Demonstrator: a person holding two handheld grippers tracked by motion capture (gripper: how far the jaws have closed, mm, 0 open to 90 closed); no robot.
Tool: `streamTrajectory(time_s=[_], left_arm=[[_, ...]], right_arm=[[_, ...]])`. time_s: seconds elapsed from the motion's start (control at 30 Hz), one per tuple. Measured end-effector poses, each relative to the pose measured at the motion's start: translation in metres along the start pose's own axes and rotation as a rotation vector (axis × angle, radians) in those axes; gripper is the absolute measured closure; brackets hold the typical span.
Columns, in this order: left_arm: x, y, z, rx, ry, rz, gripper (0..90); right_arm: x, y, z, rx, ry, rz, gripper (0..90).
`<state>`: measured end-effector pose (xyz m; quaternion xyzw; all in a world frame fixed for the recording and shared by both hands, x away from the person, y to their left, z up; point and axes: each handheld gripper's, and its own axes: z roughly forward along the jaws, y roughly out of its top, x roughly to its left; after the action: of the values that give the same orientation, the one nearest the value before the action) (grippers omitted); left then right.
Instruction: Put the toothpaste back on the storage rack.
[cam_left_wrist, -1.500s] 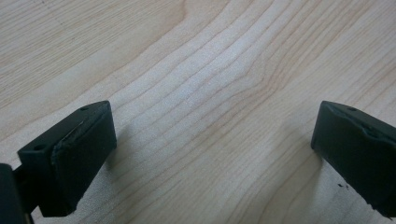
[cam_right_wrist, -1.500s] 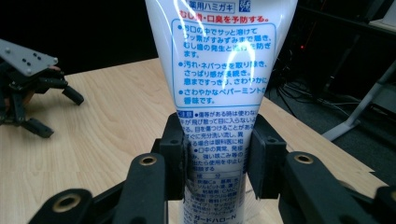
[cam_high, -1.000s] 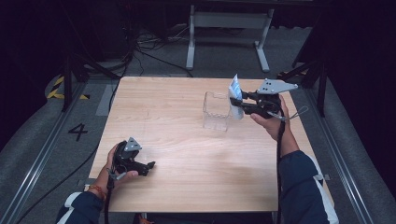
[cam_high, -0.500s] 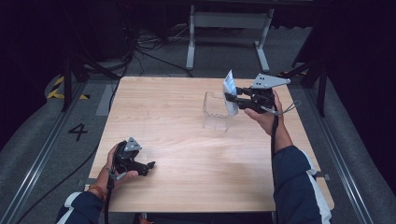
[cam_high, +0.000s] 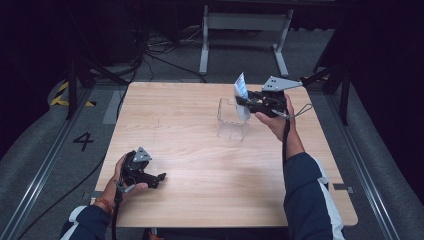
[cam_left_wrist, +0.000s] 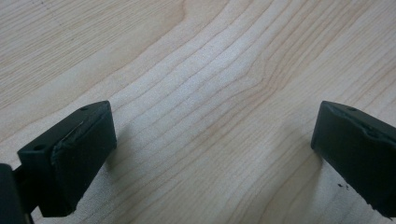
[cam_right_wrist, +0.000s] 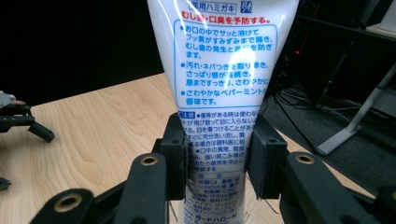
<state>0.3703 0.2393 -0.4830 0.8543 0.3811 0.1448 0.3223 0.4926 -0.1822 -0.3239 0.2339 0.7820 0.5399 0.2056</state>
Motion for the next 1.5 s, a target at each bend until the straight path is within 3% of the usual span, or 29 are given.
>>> streamTrajectory(time_s=[0.67,1.5], left_arm=[[0.0,0.0,0.0,-0.001,0.0,-0.002,0.4],[0.0,0.0,0.0,-0.002,0.0,-0.001,0.5]], right_arm=[[-0.01,-0.014,0.025,0.02,-0.014,0.043,64.6],[-0.01,-0.045,0.049,0.089,0.009,0.04,64.3]])
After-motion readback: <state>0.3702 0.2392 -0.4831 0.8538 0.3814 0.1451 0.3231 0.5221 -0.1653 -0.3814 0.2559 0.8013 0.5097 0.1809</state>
